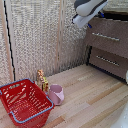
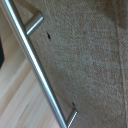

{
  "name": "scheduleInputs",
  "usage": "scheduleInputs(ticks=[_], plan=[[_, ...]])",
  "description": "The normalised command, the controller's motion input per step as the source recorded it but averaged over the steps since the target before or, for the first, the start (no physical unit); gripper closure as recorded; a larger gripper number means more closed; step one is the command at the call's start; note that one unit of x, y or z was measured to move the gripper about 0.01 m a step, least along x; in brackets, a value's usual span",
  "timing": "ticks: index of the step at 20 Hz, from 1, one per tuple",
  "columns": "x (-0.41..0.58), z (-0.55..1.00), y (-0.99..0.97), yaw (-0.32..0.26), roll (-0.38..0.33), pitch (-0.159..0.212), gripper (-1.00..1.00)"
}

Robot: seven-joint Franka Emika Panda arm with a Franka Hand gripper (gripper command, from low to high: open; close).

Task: Transport the gripper mindfully toward the orange-red bowl and clasp it to elevate with ease. Ensure your robot's arm aligns efficiently with the top drawer's opening. Carefully slide the orange-red bowl into the designated spot with precision. After confirmation, withdraw the gripper gently. Close the drawer smoothly by transitioning the gripper to its handle.

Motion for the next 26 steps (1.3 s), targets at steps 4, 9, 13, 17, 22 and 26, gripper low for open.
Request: scheduleInputs(ticks=[4,9,13,17,22,26], plan=[[-0.125,-0.16,0.2,0.115,-0.322,0.22,-1.0],[-0.07,-0.24,0.19,0.12,-0.314,0.195,-1.0],[-0.103,-0.38,0.1,0.153,-0.294,0.122,-1.0],[-0.053,-0.42,-0.11,0.147,-0.243,0.012,-1.0],[-0.05,-0.2,-0.21,0.096,-0.106,-0.003,-1.0],[-0.227,0.41,-0.38,0.028,-0.019,0.0,-1.0]])
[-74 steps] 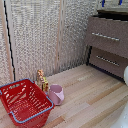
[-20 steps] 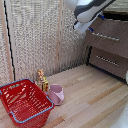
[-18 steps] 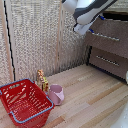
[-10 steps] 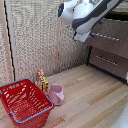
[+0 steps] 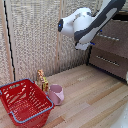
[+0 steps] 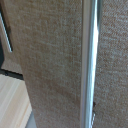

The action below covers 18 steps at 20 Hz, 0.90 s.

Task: Transport the gripper mindfully toward the orange-red bowl and clasp it to elevate with ease. Ensure your robot's arm aligns efficiently with the top drawer's opening. Carefully slide the orange-red bowl into the designated spot with precision. After confirmation, withdraw the gripper gently. Close the drawer smoothly by transitioning the gripper to its handle.

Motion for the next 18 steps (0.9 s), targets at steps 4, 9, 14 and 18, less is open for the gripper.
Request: scheduleInputs(ticks=[4,9,14,18], plan=[[-0.163,0.47,-0.25,0.038,0.0,0.013,-1.0],[0.0,0.05,-0.11,0.09,-0.024,0.007,1.0],[-0.057,-0.06,-0.27,0.058,-0.021,-0.105,1.0],[-0.283,0.0,-0.28,0.005,-0.024,-0.176,1.0]])
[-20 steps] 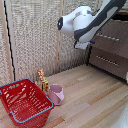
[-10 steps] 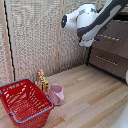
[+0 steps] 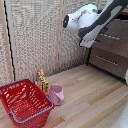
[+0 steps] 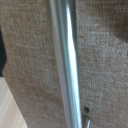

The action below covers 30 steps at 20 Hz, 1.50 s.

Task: Transport the gripper mindfully toward the orange-red bowl and clasp it to elevate with ease. Ensure your robot's arm aligns efficiently with the top drawer's opening. Carefully slide the orange-red bowl into the designated spot with precision. After confirmation, withdraw the gripper gently. Close the drawer smoothly by transitioning the gripper to its handle.

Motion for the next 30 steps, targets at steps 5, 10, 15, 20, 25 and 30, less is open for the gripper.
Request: scheduleInputs(ticks=[5,10,15,20,25,30], plan=[[-0.387,0.02,-0.28,-0.039,0.0,-0.199,1.0],[-0.423,0.07,-0.19,-0.127,0.003,-0.187,1.0],[-0.339,0.18,-0.39,-0.049,0.008,-0.076,1.0],[-0.081,0.37,-0.58,0.011,0.0,0.085,1.0],[-0.264,0.16,-0.82,0.039,0.018,0.024,1.0],[-0.278,0.18,-0.85,0.033,0.013,0.005,1.0]])
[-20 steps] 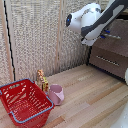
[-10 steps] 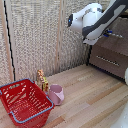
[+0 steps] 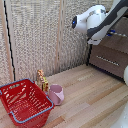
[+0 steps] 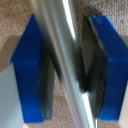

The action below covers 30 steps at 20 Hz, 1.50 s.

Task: Transport the gripper mindfully toward the orange-red bowl and clasp it to elevate with ease. Ensure your robot's arm aligns efficiently with the top drawer's opening. Carefully slide the orange-red bowl into the designated spot with precision. After confirmation, withdraw the gripper gently. Close the drawer smoothly by transitioning the gripper to its handle.

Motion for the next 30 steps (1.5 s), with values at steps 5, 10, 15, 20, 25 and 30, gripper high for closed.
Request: scheduleInputs(ticks=[5,10,15,20,25,30], plan=[[-0.255,0.19,-0.83,0.016,0.0,-0.008,1.0],[-0.237,0.15,-0.79,0.023,0.011,-0.035,1.0],[-0.11,0.04,-0.43,0.051,0.017,-0.059,-1.0],[0.039,0.01,-0.06,0.068,-0.014,-0.024,-1.0],[0.115,0.1,0.26,-0.065,-0.026,-0.013,-1.0],[0.282,0.01,0.37,-0.067,-0.017,0.194,-1.0]])
